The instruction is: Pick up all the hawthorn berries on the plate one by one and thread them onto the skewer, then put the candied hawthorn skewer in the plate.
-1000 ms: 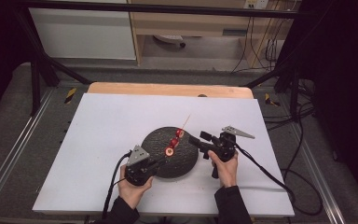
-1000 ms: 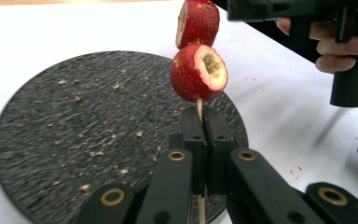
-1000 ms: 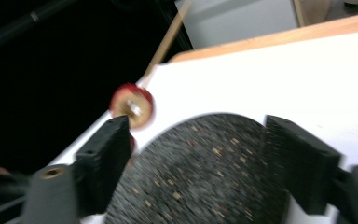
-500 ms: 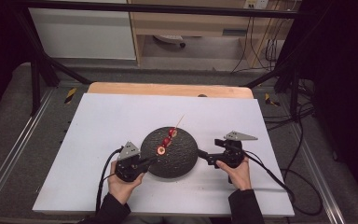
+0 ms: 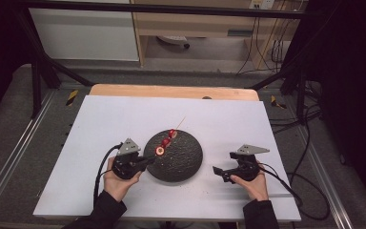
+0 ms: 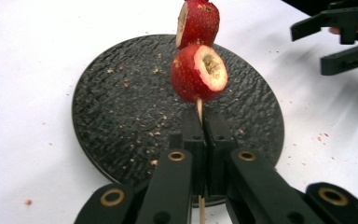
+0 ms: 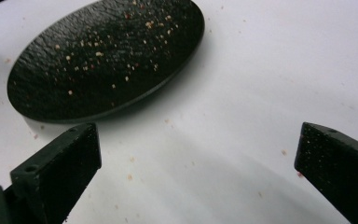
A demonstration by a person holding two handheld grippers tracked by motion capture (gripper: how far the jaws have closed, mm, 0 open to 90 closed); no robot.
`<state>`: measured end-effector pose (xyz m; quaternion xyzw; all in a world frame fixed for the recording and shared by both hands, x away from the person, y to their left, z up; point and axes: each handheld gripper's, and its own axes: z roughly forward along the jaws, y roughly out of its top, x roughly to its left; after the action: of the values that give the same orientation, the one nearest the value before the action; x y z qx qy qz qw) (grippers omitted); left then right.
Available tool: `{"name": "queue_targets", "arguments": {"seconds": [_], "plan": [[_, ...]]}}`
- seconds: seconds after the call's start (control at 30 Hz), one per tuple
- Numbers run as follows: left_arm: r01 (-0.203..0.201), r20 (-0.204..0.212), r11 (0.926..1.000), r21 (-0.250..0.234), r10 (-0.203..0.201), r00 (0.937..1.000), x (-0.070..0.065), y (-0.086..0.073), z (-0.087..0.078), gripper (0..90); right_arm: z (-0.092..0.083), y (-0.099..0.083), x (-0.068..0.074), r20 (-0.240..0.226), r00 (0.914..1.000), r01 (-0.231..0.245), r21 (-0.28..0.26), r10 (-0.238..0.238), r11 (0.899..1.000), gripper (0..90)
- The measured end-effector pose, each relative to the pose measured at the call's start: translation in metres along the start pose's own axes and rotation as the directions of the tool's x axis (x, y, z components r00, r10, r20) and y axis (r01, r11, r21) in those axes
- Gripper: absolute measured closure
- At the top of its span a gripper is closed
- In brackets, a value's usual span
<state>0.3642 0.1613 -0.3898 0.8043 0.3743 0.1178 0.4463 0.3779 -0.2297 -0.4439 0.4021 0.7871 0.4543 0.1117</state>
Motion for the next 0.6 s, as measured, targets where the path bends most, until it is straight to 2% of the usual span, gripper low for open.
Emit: {"name": "queue_targets", "arguments": {"seconds": [0.27,0.6], "plan": [[-0.005,-0.013,0.9986,0.053,0.006,0.9999,0.008,0.009,0.007,88.5,-0.014,-0.014,-0.005,0.003,0.9999,0.014,0.005,-0.014,1.0,1.1],[-0.005,-0.035,0.9929,0.119,0.009,0.9993,0.013,0.01,0.022,88.5,-0.017,-0.024,-0.008,0.011,0.9999,0.011,0.012,-0.011,1.0,1.5]]}}
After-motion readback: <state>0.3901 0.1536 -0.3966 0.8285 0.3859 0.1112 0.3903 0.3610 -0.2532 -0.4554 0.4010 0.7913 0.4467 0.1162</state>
